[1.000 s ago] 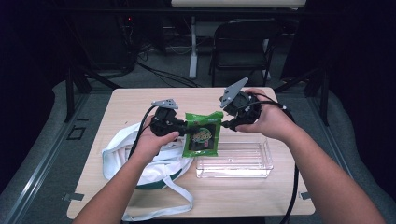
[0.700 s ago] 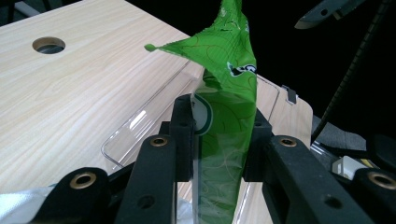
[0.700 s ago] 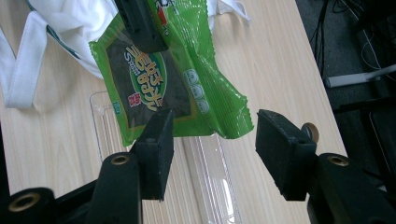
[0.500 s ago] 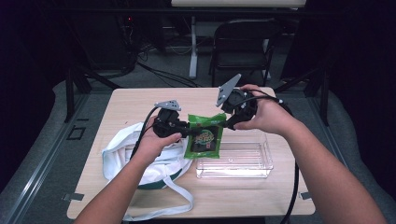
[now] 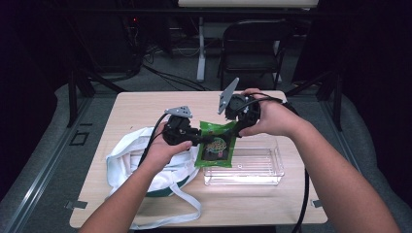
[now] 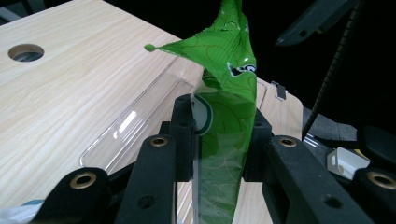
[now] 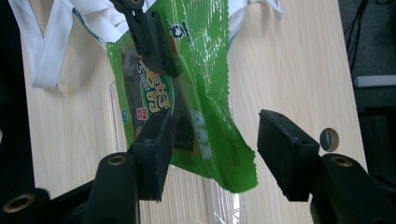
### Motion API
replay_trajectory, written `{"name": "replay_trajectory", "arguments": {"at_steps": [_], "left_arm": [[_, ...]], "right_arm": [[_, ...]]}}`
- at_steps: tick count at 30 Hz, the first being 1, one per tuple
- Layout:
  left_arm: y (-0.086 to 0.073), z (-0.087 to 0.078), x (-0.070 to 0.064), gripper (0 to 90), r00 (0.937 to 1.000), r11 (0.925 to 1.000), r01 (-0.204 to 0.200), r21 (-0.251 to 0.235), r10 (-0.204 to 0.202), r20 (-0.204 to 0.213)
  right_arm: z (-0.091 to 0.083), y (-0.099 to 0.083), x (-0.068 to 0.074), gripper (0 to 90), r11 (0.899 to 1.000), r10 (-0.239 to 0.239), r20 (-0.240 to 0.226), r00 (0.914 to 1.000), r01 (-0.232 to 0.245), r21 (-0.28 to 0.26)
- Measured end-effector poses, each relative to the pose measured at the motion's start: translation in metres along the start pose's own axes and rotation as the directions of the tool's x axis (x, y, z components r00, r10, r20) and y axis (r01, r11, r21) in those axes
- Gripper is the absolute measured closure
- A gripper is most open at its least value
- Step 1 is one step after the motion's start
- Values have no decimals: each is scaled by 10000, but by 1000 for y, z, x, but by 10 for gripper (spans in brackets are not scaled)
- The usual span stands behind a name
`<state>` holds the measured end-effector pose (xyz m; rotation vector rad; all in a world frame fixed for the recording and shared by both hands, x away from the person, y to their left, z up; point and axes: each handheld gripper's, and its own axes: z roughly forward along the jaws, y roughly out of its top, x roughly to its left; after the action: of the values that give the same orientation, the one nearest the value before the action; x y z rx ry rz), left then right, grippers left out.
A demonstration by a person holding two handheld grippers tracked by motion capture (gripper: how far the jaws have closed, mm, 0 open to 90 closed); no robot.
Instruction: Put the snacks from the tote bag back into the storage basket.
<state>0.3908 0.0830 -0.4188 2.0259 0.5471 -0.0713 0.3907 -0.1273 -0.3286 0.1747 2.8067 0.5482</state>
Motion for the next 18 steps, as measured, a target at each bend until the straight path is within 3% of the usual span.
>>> {"name": "replay_trajectory", "arguments": {"at_steps": [5, 18], "left_arm": [[1, 1, -3, 722, 9999, 9999, -127, -54, 128, 92], [1, 2, -7, 723, 9981, 9990, -422, -136, 427, 438]], "right_arm": [[5, 4, 1, 459, 9988, -205, -215, 9996, 214, 431], [19, 12, 3, 501, 9941, -479, -747, 9961, 548, 933]]}}
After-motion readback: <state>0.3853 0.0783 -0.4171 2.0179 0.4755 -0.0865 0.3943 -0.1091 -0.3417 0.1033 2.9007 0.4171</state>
